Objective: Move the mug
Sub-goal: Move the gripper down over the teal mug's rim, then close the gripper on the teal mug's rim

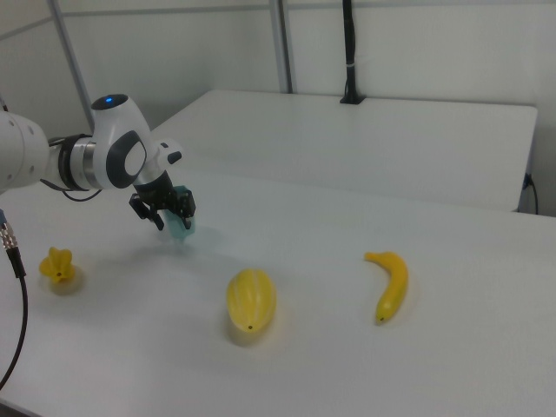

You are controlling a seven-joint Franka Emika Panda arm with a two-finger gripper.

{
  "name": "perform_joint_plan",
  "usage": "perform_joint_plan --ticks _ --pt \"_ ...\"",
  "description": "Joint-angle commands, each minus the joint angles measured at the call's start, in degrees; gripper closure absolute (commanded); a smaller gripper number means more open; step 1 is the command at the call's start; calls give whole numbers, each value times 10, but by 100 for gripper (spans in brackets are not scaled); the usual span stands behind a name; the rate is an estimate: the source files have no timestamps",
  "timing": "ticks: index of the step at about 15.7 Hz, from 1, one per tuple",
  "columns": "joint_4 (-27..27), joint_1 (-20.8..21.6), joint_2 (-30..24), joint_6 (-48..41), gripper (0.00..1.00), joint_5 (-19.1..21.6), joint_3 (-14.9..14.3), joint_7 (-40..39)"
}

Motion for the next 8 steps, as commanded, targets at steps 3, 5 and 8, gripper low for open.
perform_joint_plan --ticks 3,5,8 --pt "5 9 7 44 83 -16 -8 -4" --pt "5 9 6 44 99 -16 -8 -3" --pt "-6 10 -4 36 100 -14 -8 -2"
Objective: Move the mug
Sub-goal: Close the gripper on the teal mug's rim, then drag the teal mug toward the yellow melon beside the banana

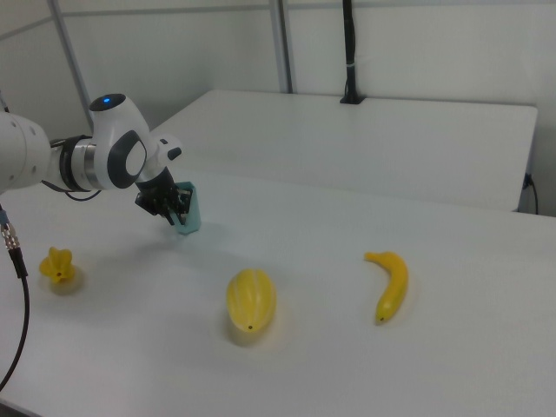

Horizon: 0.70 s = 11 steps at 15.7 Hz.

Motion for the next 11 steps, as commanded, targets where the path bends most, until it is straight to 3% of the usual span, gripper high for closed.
perform_joint_plan --ticks 1,6,11 --pt "-26 7 -28 1 100 -6 -7 6" --pt "-158 7 -159 -43 100 -21 -7 76" --pt "-190 -2 -231 -234 100 -34 -7 121"
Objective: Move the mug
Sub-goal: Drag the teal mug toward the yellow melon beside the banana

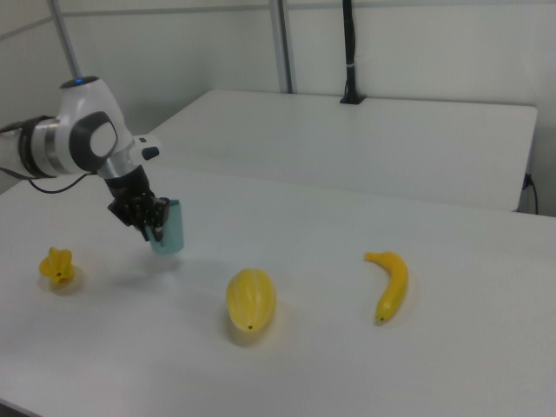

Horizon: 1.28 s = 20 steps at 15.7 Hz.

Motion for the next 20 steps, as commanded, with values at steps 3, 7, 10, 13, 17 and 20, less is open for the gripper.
perform_joint_plan --ticks 3,7,10,13,17,20 --pt "-130 -28 -95 -35 100 -10 -5 28" --pt "-158 -61 -100 55 100 -8 -5 52" --pt "-159 -66 -92 65 86 -8 -5 61" --pt "-156 -64 -95 7 37 -10 -5 47" --pt "-143 -60 -100 -42 0 -13 -5 39" --pt "-114 -59 -109 -90 0 -13 -5 39"
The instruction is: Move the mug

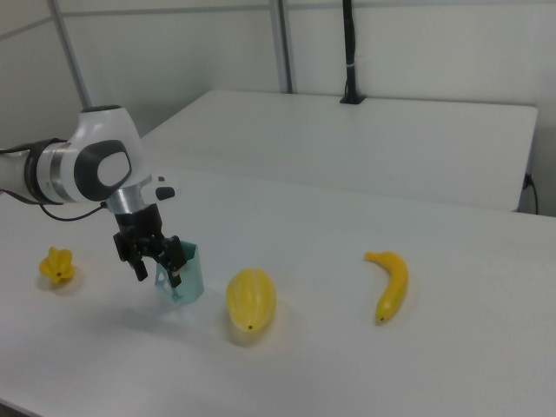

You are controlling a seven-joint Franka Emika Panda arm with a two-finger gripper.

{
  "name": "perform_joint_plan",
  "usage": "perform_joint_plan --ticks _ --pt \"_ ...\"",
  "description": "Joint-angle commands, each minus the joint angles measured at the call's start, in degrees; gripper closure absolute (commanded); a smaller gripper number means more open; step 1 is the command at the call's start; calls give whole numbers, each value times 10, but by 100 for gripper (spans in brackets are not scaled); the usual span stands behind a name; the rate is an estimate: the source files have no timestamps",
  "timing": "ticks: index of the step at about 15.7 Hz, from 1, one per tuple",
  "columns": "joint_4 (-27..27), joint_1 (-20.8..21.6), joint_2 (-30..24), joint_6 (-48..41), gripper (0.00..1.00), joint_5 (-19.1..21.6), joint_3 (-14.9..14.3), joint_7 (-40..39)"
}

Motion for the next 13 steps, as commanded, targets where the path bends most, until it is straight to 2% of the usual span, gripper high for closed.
perform_joint_plan --ticks 1,3,6,11,13 --pt "40 7 -35 -79 0 -9 -2 0" --pt "88 2 -45 -122 0 -2 -3 5" --pt "192 -14 -44 -201 0 5 -20 0" --pt "271 -27 -45 -284 0 24 -36 1" --pt "275 -27 -45 -290 0 44 -44 1"
